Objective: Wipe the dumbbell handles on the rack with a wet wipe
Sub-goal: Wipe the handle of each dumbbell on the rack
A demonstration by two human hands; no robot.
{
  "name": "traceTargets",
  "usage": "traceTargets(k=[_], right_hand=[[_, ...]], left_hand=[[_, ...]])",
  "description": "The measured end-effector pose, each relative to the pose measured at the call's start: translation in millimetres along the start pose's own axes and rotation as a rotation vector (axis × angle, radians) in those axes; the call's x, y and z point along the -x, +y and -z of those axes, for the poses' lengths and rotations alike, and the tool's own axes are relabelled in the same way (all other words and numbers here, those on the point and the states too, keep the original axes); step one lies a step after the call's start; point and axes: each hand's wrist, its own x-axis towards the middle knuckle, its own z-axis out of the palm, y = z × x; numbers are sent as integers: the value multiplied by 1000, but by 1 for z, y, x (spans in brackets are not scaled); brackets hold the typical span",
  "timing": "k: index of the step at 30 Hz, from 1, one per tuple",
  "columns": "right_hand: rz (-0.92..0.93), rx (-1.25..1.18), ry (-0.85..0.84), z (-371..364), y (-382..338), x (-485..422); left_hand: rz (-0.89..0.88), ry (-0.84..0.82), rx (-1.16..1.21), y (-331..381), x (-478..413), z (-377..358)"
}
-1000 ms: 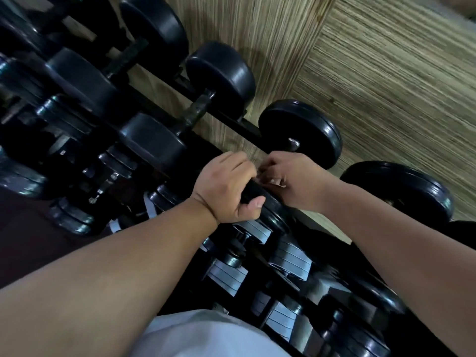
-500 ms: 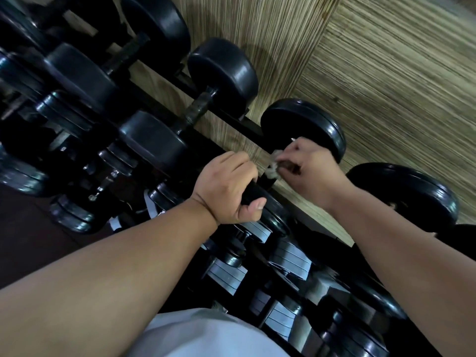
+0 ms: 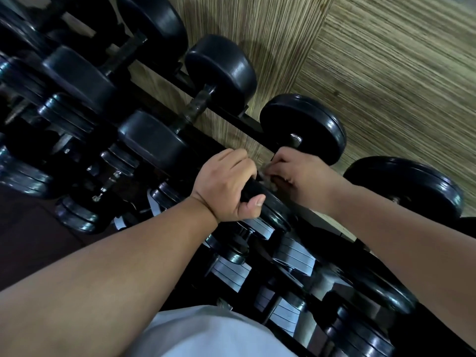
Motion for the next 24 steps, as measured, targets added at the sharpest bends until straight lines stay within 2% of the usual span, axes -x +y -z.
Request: traceTargets(k=[3, 4, 5, 8, 9, 10, 13, 14, 19, 24], right_hand=[[-193, 101, 176, 7, 14, -10], [-209, 101, 188, 6, 14, -9], [-163, 85, 155, 4, 10, -6], [61, 81, -93, -6, -1, 5], [75, 106, -121, -6, 0, 5], [41, 121, -92, -3, 4, 2], [-162, 150, 134, 5, 17, -10], [-193, 180, 138, 4, 15, -10], [35, 195, -60, 0, -1, 6], [-269, 125, 136, -2, 6, 1]], left_hand=[[6, -4, 0, 0, 1, 0], [6, -7, -1, -1, 1, 0], [7, -14, 2, -1, 1, 0], [5, -23, 2, -1, 1, -1], [7, -24, -1, -2, 1, -1], [9, -25, 1, -2, 2, -1], [8, -26, 7, -3, 3, 0], [6, -28, 6, -3, 3, 0], [-16, -41, -5, -2, 0, 1], [-28, -34, -2, 0, -3, 3]])
